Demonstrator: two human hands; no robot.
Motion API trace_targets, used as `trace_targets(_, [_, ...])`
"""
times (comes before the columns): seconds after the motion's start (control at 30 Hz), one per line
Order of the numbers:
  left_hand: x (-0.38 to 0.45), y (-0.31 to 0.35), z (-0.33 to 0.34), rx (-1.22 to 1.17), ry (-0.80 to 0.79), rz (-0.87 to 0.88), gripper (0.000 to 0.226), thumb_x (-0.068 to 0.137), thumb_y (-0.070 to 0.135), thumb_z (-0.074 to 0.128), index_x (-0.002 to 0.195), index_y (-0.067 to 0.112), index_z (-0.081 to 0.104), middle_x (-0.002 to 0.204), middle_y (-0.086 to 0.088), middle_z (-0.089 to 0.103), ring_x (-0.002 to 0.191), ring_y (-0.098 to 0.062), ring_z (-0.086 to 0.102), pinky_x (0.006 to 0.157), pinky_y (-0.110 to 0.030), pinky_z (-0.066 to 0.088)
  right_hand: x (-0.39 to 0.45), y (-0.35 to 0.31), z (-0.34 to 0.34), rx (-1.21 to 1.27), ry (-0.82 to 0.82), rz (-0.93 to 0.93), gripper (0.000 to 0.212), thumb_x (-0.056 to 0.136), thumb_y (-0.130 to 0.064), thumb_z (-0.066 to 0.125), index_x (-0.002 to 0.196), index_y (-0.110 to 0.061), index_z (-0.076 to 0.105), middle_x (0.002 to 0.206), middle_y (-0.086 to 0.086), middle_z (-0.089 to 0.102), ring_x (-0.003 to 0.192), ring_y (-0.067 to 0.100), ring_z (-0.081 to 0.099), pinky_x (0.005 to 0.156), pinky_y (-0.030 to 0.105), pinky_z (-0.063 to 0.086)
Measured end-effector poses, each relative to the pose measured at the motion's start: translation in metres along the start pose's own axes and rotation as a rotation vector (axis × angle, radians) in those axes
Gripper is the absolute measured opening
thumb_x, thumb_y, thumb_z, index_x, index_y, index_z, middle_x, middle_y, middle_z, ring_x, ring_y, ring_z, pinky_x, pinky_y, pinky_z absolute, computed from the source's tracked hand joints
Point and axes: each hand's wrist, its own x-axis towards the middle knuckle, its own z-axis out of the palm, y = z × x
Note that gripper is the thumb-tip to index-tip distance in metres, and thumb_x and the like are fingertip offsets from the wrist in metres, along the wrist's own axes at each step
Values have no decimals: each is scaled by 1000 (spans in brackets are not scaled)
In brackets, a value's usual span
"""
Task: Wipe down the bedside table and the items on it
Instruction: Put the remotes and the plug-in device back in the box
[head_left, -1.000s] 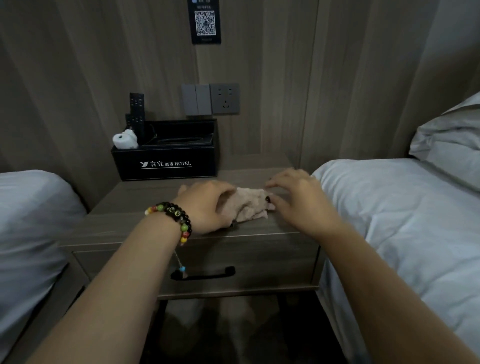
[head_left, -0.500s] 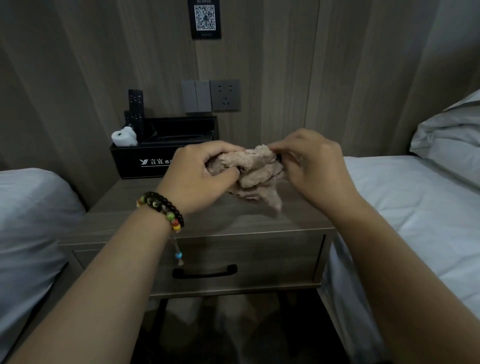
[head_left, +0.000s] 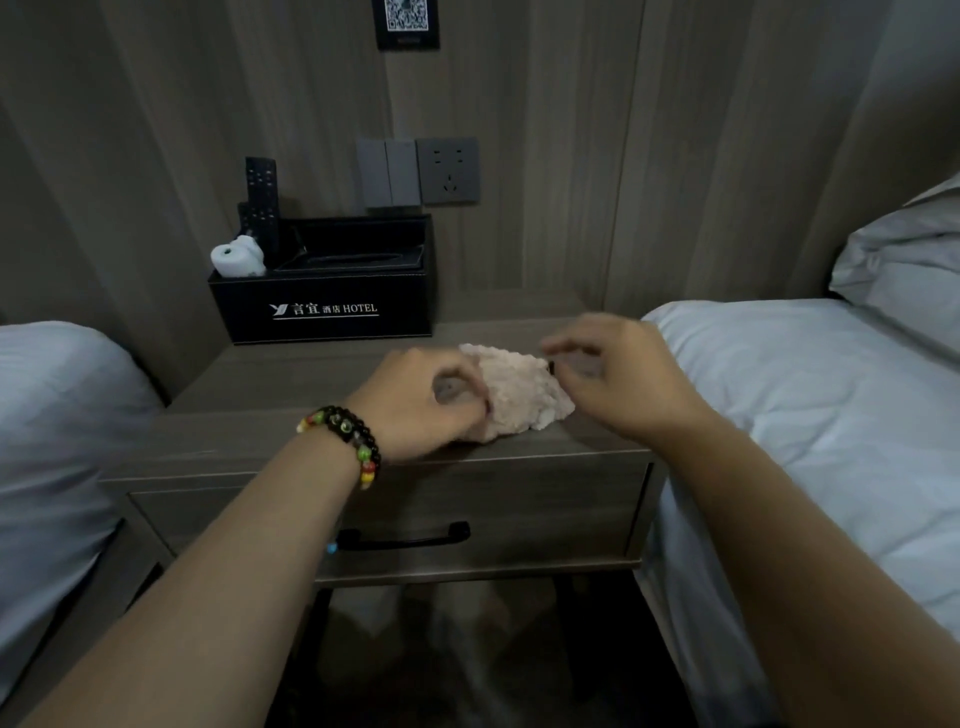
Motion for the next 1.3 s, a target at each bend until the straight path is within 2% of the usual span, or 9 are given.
trace_targets(0.07, [7, 4, 4, 0, 81, -43, 32, 78, 49, 63, 106, 34, 62, 124, 5, 62, 117, -11, 57, 101, -36, 46, 8, -4, 5, 54, 50, 9, 28, 84, -7, 64, 111, -14, 71, 110, -2, 69, 102, 6, 59, 92, 14, 41])
trace_targets(0.2, [12, 7, 19, 253, -93, -86, 44, 94, 34, 53, 136, 22, 51, 124, -6, 61, 114, -21, 55, 93, -23, 41, 8, -11, 34, 16, -300, 221, 30, 93, -19, 52, 121, -17, 65, 121, 5, 65, 114, 21, 58, 96, 28, 44])
trace_targets(0.33, [14, 0, 16, 163, -153, -8, 45, 93, 24, 58, 138, 28, 50, 135, 5, 56, 122, -10, 52, 93, -15, 34, 8, -13, 35, -147, -422, 323, 20, 91, -25, 50, 91, -15, 67, 89, 8, 64, 84, 25, 61, 65, 33, 46])
trace_targets(0.6, [40, 2, 16, 119, -281, 102, 46, 93, 5, 54, 131, 31, 57, 135, 9, 57, 125, -8, 50, 109, -29, 37, -1, -20, 34, -374, -352, 382, 18, 89, -29, 56, 104, -18, 60, 93, 0, 53, 79, 15, 51, 64, 27, 41])
trace_targets(0.73, [42, 1, 14, 192, -217, 64, 35, 93, 18, 57, 127, 26, 59, 101, 6, 67, 90, -8, 61, 82, -27, 50, 1, -24, 40, -144, -268, 206, 39, 85, -15, 60, 124, -18, 59, 128, 6, 56, 121, 22, 50, 104, 31, 41])
trace_targets(0.8, [43, -6, 13, 108, -201, 9, 55, 90, 19, 63, 141, 21, 44, 120, 3, 64, 106, -10, 60, 91, -27, 49, -1, -27, 42, 27, -153, 161, 42, 88, -11, 59, 129, -13, 56, 135, 6, 54, 133, 19, 41, 110, 22, 26])
trace_targets(0.97, [38, -25, -1, -389, -204, -220, 97, 83, 2, 68, 152, 12, 1, 149, -11, 40, 132, -18, 45, 103, -29, 43, 5, -7, 62, -27, -348, 260, 23, 95, -25, 47, 112, -12, 54, 108, 2, 57, 105, 23, 54, 77, 27, 36])
trace_targets(1.13, [9, -35, -20, -92, -77, -203, 84, 81, 33, 72, 149, 15, 26, 142, -4, 48, 130, -16, 47, 110, -32, 35, 12, 5, 54, -43, -455, 226, 45, 99, -26, 43, 144, -17, 39, 152, 1, 36, 139, 19, 32, 110, 27, 24])
trace_targets(1.3, [-28, -13, -29, 237, 16, -218, 66, 95, 44, 48, 152, 24, 21, 142, -13, 47, 127, -28, 46, 102, -30, 36, 4, -1, 54, -57, -386, 201, 40, 99, -24, 44, 137, -11, 46, 144, 8, 46, 133, 25, 40, 106, 29, 29])
